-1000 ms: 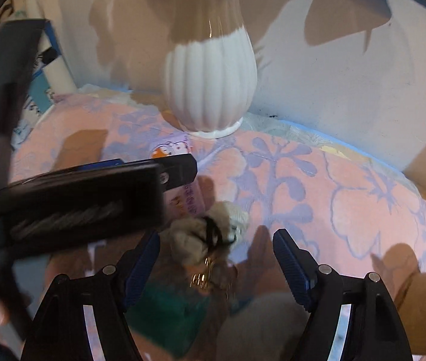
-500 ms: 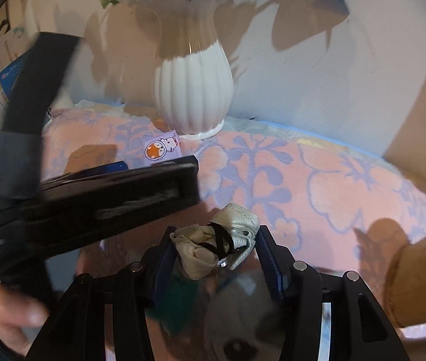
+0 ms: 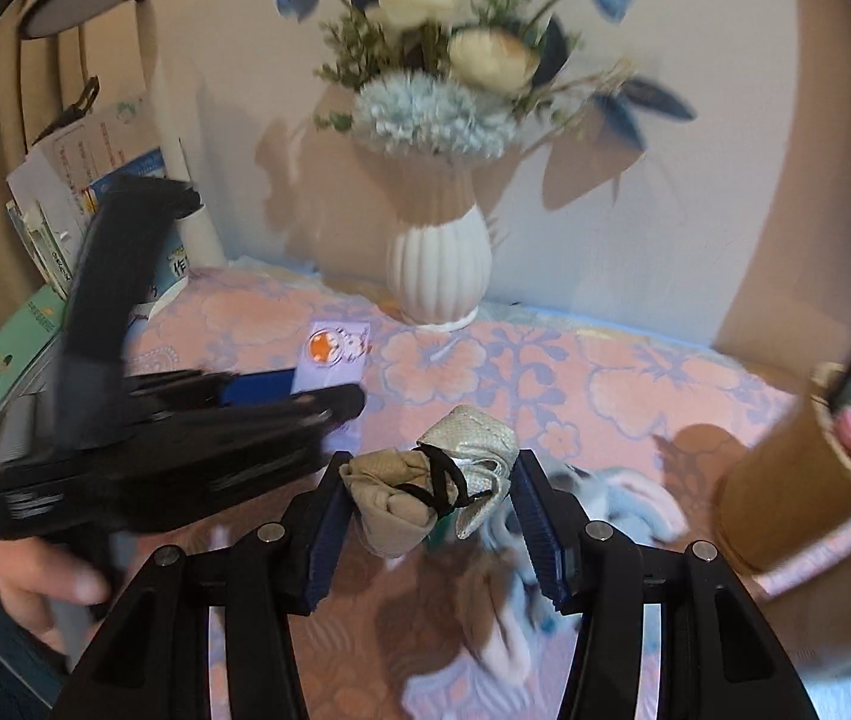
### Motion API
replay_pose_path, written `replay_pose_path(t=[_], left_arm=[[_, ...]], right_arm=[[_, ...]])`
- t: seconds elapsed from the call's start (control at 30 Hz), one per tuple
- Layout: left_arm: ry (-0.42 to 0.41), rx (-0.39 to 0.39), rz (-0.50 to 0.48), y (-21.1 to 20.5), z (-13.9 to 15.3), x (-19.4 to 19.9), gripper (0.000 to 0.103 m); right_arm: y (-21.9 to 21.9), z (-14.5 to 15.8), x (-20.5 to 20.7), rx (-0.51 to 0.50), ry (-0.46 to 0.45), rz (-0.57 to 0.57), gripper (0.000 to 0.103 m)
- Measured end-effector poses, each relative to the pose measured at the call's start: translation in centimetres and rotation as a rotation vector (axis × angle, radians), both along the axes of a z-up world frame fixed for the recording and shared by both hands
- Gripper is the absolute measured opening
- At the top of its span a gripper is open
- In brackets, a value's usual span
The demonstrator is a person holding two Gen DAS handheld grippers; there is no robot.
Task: Organize soft objects
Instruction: 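Carry the wipe pack and keychain plush over the glass bowl and release both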
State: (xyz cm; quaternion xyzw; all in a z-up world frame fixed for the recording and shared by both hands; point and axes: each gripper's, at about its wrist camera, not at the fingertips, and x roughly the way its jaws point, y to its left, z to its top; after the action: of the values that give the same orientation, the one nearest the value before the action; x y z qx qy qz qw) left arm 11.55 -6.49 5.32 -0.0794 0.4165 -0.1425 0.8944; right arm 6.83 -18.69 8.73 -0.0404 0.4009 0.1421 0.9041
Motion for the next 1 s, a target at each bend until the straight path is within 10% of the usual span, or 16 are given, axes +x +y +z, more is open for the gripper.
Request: replay_pose_path(t=[1.0], left_arm=[[-0.156,-0.049,-0.710,-27.9,8.7,-14.6,0.036]], right_arm=[[-28.6,5.8,-17.3,0.115,-0.063,-0.622,0.051]])
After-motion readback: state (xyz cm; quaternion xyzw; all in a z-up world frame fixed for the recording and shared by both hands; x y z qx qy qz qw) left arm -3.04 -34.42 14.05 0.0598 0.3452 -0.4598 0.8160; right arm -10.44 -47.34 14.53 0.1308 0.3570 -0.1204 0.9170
